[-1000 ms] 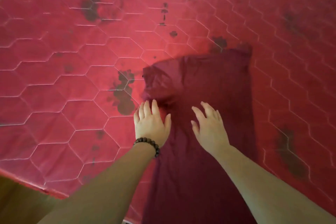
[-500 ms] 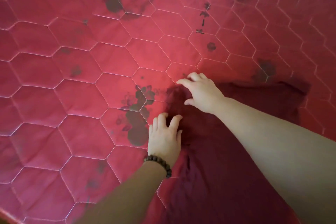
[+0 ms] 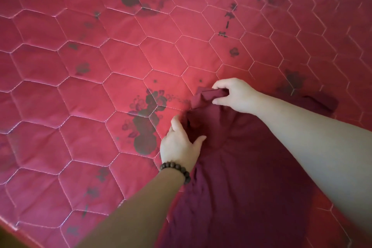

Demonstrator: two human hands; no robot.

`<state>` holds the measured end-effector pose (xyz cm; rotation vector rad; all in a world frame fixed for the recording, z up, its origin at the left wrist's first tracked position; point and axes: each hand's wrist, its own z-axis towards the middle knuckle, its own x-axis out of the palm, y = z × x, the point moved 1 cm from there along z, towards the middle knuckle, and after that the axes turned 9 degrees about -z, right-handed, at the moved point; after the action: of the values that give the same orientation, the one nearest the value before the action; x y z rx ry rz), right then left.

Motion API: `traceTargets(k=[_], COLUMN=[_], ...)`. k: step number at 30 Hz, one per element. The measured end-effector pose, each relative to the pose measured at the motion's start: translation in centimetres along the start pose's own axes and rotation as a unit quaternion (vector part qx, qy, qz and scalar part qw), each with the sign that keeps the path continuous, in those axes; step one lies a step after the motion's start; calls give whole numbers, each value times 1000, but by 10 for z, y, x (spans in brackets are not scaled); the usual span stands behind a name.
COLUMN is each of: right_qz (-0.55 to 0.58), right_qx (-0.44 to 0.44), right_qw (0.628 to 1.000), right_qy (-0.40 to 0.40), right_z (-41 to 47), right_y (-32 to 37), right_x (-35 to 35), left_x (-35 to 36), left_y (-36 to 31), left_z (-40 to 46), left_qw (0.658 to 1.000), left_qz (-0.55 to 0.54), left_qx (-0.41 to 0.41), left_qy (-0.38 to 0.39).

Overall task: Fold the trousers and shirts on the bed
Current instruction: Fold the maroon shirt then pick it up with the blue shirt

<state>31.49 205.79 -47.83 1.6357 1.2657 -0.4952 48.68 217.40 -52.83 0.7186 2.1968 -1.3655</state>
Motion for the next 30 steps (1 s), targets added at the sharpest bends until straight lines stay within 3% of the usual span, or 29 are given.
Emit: traceTargets(k=[3, 6, 9, 14, 17, 23, 30], right_qz=[-4, -34, -50, -23, 10, 246, 147], right_qx=[-6, -20, 11, 106, 172, 343, 288], right_qw=[1000, 998, 996, 994, 984, 904, 945], right_qy=[-11, -40, -77, -31, -38, -60, -49], right_z=[-10, -28, -52, -104, -126, -133, -141], right_y=[-2, -10, -26, -65, -79, -79, -86], right_x=[-8, -18, -24, -4, 19, 38, 46], left_x=[1, 0, 0, 11, 22, 29, 32], left_y=[-5, -12, -22, -27, -18, -10, -14], left_z=[0, -10, -26, -55, -70, -79, -70], left_qw=[998, 997, 984, 943, 929, 925, 952], left_qz=[67, 8, -27, 23, 71, 141, 160], left_qx=[20, 71, 173, 318, 323, 322, 249], left_qy=[-9, -35, -37, 93, 168, 141, 82])
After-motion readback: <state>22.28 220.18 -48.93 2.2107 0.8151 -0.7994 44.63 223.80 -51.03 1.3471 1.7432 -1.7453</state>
